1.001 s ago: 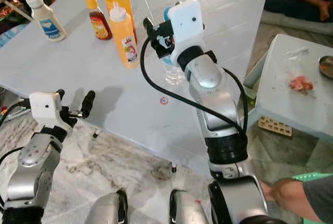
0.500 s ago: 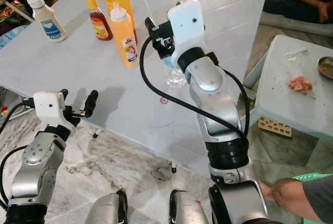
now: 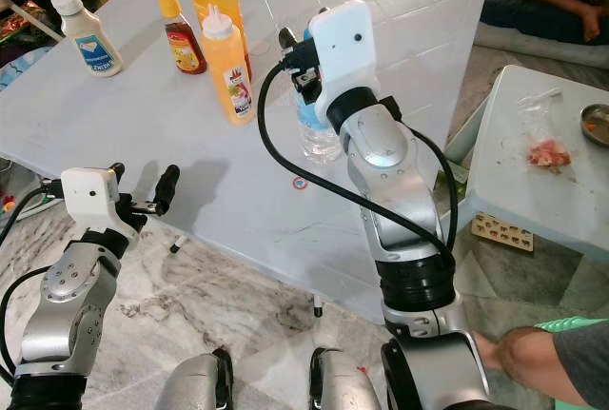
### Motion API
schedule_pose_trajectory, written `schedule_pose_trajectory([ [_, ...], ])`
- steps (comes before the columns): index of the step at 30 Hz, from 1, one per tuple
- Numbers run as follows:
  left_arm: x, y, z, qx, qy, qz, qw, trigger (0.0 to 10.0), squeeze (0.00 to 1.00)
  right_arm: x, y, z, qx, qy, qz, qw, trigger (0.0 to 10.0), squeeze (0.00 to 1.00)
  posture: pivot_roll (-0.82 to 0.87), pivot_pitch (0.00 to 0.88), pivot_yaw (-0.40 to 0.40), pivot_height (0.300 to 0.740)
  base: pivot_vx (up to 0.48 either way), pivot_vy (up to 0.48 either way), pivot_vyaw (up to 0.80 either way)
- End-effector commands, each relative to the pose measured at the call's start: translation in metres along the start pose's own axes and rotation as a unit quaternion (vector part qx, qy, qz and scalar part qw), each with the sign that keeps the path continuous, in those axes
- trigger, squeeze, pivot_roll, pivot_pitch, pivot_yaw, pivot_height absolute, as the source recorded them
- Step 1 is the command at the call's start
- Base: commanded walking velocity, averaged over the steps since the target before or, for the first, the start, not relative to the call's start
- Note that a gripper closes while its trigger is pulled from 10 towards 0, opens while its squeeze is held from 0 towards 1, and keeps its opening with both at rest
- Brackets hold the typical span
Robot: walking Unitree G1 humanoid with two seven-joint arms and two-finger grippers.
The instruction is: Restocking fridge
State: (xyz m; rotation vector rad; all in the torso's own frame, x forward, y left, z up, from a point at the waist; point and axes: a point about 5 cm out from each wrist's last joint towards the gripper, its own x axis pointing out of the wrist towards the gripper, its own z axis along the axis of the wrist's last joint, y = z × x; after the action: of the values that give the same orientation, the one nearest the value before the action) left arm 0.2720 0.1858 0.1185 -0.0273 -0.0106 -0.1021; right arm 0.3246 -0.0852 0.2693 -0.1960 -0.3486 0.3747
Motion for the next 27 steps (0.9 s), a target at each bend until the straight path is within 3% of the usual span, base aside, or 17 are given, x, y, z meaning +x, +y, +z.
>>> schedule_pose_trajectory([
  [1,-0.001,0.001,-0.003,0.009,0.007,0.002,1.0,10.0,0.0,-0.002,0.001,0.001,0.002,0.002,-0.001,1.0,0.0,0.0,0.02,0.158,0.004,0.74,0.0,0.0,0.0],
  [16,-0.001,0.0,-0.004,0.008,0.007,0.003,1.0,10.0,0.0,-0.002,0.0,-0.001,0.008,0.006,-0.003,1.0,0.0,0.0,0.03,0.154,-0.001,0.74,0.0,0.0,0.0],
  [23,-0.001,0.0,-0.005,0.01,0.008,0.005,1.0,10.0,0.0,0.0,0.003,-0.004,0.036,0.017,0.0,0.999,0.0,0.0,0.03,0.144,-0.003,0.74,0.0,0.0,0.0],
  [26,-0.003,0.001,-0.012,0.016,0.029,0.029,0.999,10.0,0.0,-0.003,0.008,-0.003,0.054,-0.001,0.013,0.998,0.0,0.0,0.03,0.122,-0.007,0.74,0.0,0.0,0.0],
  [27,-0.004,0.001,-0.016,0.013,0.035,0.039,0.999,10.0,0.0,-0.008,0.011,-0.002,0.08,-0.019,0.021,0.996,0.0,0.0,0.04,0.105,-0.011,0.74,0.0,0.0,0.0],
])
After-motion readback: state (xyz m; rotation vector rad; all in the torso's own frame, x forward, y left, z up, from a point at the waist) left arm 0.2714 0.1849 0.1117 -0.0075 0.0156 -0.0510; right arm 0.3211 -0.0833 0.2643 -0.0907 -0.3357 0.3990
